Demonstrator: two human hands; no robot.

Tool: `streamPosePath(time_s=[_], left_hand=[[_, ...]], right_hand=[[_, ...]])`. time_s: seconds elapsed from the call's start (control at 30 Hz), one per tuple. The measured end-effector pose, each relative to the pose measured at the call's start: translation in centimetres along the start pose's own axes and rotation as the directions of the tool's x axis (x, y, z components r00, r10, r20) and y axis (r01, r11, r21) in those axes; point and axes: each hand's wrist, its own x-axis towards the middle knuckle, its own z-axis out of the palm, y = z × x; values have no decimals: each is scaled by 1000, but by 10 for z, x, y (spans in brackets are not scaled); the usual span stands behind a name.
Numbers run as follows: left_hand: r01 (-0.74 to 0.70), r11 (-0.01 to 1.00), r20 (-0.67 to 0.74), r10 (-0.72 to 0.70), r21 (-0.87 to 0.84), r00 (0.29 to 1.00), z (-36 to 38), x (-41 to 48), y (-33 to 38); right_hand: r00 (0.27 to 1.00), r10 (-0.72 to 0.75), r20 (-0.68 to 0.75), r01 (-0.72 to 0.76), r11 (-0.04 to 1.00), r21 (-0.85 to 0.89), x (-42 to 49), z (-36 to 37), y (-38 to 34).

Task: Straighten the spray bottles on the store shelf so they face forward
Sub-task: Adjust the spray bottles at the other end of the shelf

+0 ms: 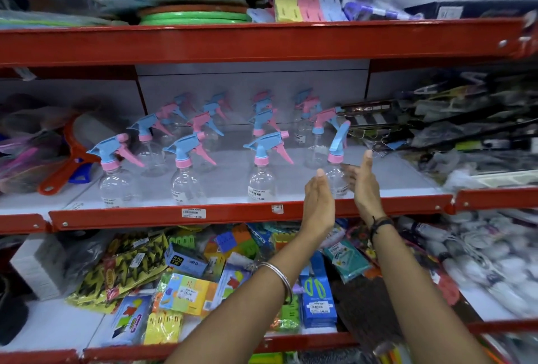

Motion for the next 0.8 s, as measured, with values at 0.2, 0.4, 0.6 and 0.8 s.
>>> streamPosePath(time_s=[0.2,0.4,0.6,0.8], left_hand=[[16,1000,7,-16,1,1000,2,7,5],[27,999,-18,-28,-33,999,1,19,5],[78,996,9,-77,-36,997,1,24,7],[26,1000,50,-27,12,998,-5,17,3]], right_hand=[[995,-40,-88,41,999,8,-8,-4,3],[983,-109,-150,107,994,-24,-13,-6,8],[976,-123,-182,120,992,-28,-16,-5,11],[968,-159,-193,147,986,-77,-18,-4,13]])
